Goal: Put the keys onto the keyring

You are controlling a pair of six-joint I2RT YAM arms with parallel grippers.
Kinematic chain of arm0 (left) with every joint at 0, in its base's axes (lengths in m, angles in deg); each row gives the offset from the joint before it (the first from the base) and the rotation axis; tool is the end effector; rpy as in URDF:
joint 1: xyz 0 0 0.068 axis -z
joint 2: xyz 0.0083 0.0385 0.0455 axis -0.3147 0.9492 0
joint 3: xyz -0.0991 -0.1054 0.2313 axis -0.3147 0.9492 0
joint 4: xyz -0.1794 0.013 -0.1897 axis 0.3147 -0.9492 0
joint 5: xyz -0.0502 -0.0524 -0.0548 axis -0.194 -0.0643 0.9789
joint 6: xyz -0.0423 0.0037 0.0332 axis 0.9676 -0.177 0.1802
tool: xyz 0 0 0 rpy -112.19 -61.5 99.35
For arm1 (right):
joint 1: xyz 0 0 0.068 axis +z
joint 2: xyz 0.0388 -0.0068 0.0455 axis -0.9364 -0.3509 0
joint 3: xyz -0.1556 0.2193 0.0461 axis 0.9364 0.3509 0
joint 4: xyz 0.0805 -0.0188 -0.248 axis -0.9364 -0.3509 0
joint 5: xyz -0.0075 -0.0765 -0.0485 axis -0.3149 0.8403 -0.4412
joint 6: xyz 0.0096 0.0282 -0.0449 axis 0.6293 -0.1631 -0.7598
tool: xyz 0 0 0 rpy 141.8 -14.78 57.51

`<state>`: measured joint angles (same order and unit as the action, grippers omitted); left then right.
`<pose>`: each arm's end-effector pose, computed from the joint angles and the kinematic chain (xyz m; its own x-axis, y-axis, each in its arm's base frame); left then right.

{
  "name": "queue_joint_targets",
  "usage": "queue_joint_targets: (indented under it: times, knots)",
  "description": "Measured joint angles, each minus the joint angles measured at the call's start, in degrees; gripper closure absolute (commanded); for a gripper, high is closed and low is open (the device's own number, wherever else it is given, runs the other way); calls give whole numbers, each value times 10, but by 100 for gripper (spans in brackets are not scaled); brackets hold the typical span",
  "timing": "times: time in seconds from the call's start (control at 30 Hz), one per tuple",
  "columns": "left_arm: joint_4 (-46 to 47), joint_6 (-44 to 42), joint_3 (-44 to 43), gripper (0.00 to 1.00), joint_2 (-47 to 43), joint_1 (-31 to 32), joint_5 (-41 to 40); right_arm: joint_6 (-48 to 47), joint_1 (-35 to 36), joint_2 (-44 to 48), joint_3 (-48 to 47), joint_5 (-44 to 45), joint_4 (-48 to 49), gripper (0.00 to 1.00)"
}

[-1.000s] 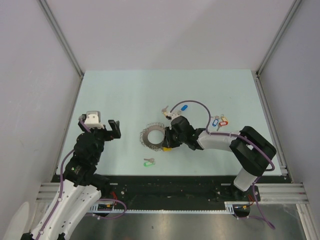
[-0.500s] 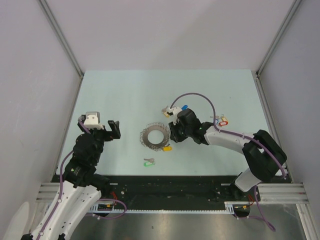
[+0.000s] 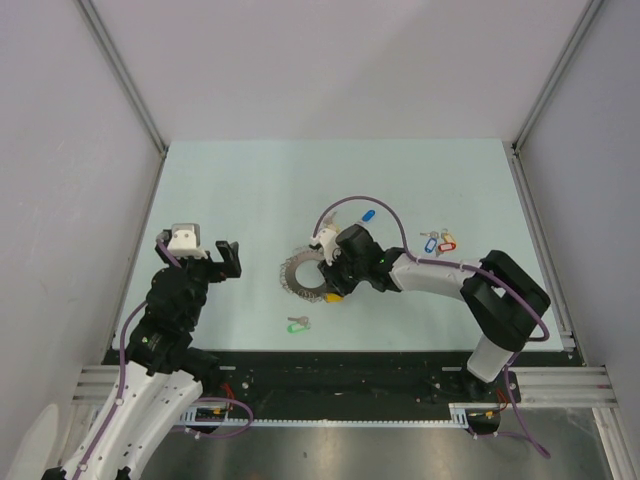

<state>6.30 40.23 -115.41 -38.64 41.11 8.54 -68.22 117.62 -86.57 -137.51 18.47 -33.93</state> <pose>0.1108 -0.0336 0.2979 -0.1327 -0.0848 -0.9875 0.0392 0.9951 -0.0907 0.2246 0.2636 0.1760 -0.4514 -0.5646 -0.6910 -0.8513 0.5046 0.1438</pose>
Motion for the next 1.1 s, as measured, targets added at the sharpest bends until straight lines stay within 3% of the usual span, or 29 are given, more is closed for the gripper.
queue_joint_targets:
  times: [0.27, 0.57, 1.1]
  knots:
    - [0, -4, 0, 0, 0, 0, 4, -122, 6, -23, -84, -4, -61, 66]
    - [0, -4, 0, 0, 0, 0, 4, -245, 7, -116, -216, -22, -214, 67]
    - [0, -4, 0, 0, 2, 0, 4, -324, 17, -217, -350, -24, -386, 73]
